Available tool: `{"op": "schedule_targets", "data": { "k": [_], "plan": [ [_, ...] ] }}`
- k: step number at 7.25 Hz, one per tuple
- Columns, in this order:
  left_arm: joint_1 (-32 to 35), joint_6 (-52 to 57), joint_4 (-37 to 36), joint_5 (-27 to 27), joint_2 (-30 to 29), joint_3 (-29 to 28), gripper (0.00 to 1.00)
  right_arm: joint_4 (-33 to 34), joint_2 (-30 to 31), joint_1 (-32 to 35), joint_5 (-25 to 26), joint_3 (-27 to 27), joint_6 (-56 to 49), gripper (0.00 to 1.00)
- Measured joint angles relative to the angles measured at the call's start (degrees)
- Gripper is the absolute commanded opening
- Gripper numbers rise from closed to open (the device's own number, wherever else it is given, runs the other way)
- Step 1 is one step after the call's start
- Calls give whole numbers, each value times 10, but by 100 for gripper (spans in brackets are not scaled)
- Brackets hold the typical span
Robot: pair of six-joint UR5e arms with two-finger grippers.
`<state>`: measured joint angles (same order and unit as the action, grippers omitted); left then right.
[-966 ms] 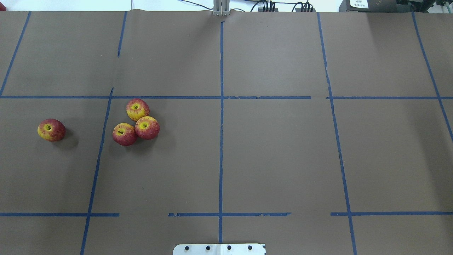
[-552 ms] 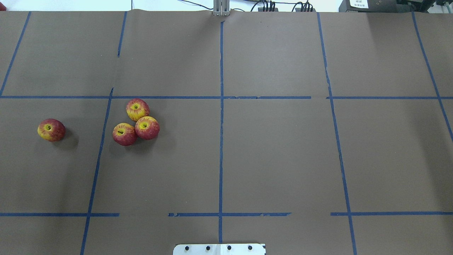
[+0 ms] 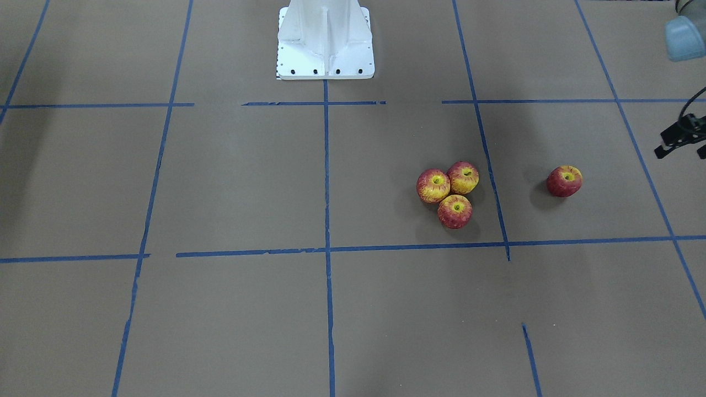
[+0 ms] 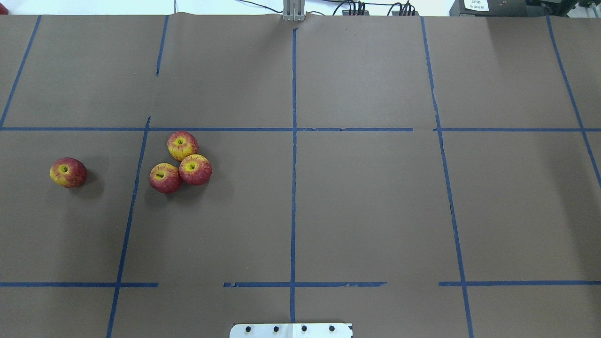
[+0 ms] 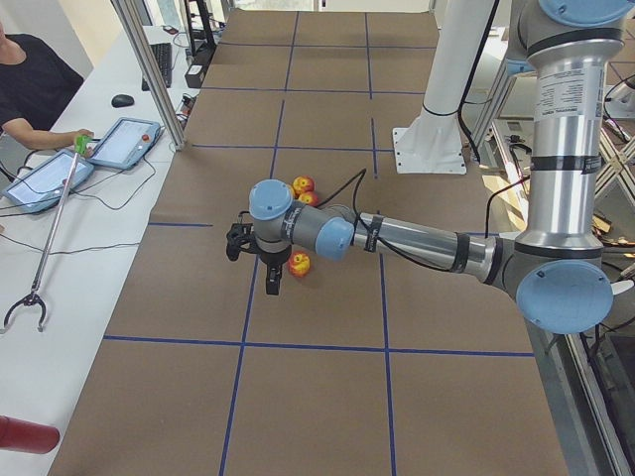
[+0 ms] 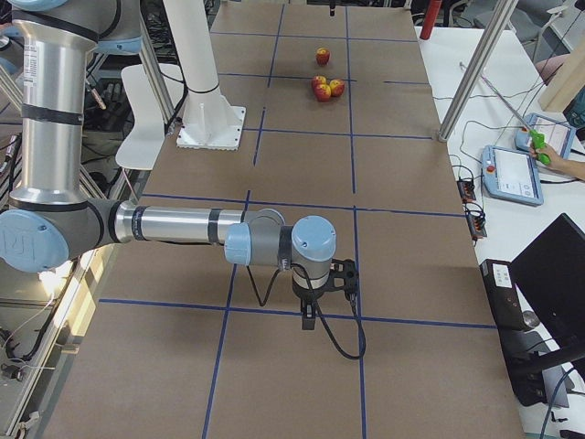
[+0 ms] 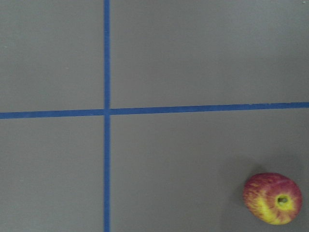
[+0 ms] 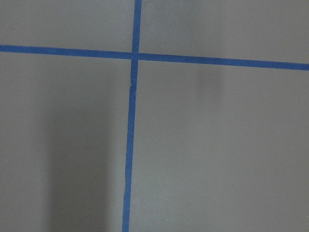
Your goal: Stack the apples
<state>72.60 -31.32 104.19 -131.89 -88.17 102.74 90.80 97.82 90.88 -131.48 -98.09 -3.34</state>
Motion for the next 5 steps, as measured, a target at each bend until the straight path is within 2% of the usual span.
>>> {"op": "schedule_targets", "data": {
  "k": [2,4,5],
  "plan": [
    [-88,-177,77,50,-4,-3,100,0,0,0,0,0,0,100],
    [-165,-291,94,116,-24,-19,100,1,0,0,0,0,0,100],
    [-189,-314,95,136,-36,-30,100,0,0,0,0,0,0,100]
  ]
}}
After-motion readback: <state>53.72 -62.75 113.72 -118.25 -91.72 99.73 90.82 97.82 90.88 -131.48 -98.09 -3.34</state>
